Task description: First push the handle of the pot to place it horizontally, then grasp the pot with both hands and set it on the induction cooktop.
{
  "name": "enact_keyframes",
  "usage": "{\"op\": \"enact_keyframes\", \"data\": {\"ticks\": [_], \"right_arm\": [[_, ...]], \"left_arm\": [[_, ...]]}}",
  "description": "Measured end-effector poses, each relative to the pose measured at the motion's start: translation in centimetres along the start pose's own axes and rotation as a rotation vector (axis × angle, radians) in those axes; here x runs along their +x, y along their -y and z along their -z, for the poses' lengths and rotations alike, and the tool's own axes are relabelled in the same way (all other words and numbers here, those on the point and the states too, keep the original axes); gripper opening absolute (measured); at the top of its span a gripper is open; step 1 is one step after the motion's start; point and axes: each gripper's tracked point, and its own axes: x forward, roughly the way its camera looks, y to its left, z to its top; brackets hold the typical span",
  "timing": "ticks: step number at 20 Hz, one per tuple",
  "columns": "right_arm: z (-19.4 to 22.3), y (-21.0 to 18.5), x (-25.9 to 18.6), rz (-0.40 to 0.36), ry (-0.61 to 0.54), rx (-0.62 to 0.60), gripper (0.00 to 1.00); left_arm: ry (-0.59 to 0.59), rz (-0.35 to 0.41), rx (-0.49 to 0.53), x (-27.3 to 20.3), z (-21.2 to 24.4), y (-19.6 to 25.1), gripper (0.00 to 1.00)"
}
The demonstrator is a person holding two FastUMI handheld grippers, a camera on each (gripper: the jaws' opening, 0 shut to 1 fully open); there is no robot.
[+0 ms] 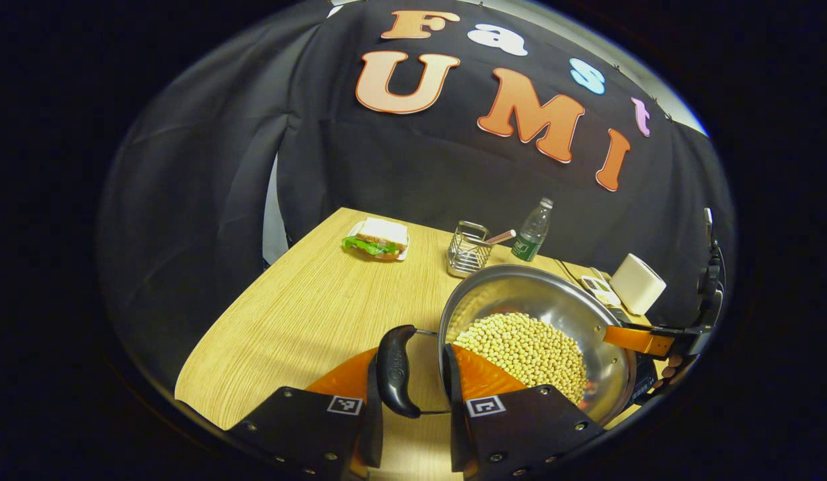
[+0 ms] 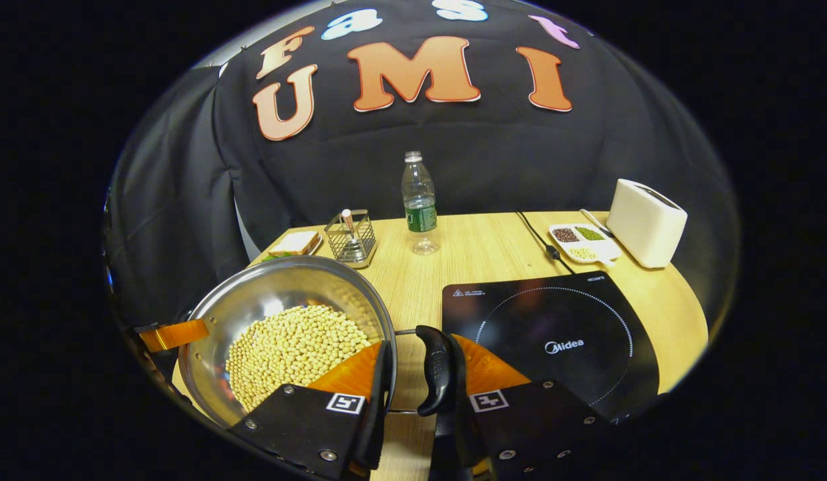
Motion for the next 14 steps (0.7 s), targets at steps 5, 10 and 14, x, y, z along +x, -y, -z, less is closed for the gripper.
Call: {"op": "enact_keyframes", "data": {"ticks": [5, 10, 14], "right_arm": [[-1.5, 2.3, -1.8, -0.005, 0.028, 0.018, 0.43], [-2.3, 5.8, -3.5, 0.011, 0.04, 0.028, 0.42], [-2.8, 9.3, -5.0, 0.032, 0.057, 0.058, 0.42]], "left_arm": [[0.029, 0.007, 0.031, -1.4, -1.5, 3.2, 0.41], [0.028, 0.023, 0.036, -2.2, -1.6, 7.3, 0.41], [0.043, 0.052, 0.068, -2.5, -2.0, 11.5, 0.41]]}}
